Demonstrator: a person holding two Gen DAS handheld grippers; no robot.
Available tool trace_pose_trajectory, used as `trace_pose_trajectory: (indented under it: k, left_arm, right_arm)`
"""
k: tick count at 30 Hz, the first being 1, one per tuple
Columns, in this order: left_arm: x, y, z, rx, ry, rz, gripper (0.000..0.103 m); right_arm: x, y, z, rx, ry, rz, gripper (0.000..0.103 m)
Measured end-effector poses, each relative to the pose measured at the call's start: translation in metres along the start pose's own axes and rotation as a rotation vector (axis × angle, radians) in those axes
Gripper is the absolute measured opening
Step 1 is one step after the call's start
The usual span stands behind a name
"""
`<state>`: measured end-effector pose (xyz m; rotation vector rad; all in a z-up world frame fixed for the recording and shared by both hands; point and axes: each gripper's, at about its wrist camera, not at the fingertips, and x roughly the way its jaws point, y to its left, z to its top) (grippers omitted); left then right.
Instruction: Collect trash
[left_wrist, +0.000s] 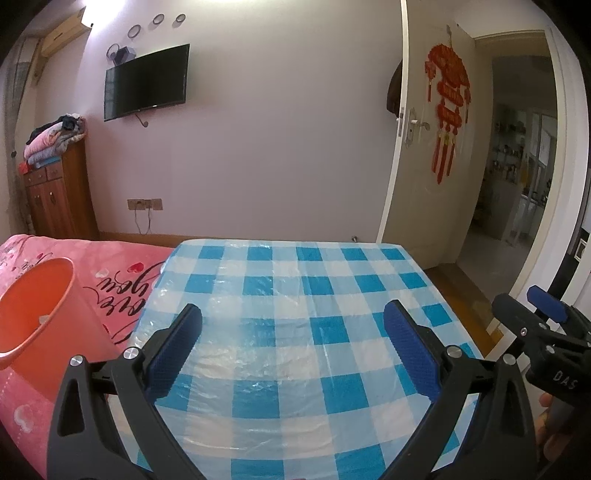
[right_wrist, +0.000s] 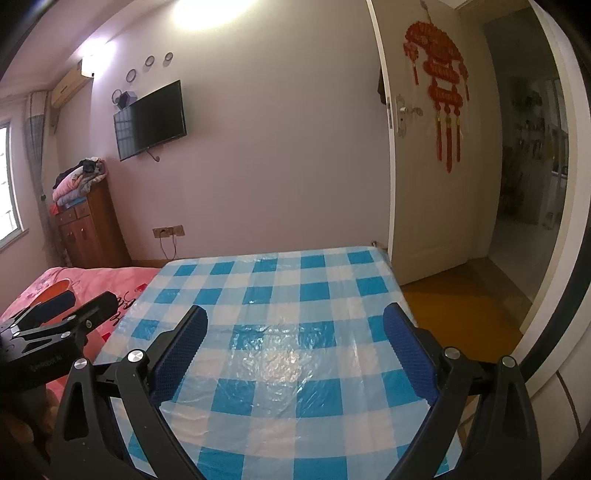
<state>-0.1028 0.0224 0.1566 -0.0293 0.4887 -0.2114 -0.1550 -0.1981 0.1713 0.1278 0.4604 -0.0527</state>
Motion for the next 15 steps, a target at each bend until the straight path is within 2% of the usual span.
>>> trace_pose_trajectory:
  k: [7, 15]
  left_arm:
    - [0.035, -0.004, -0.014, 0.007, 0.070, 0.007, 0.099]
    - [0.104, -0.001, -0.046, -0.035, 0.218, 0.065, 0.099]
  right_arm:
    - [0.031, -0.007, -0.012, 0.022, 0.066, 0.003, 0.095]
    - [0.093, -0.021, -0.039, 0.038, 0.206, -0.018, 0.095]
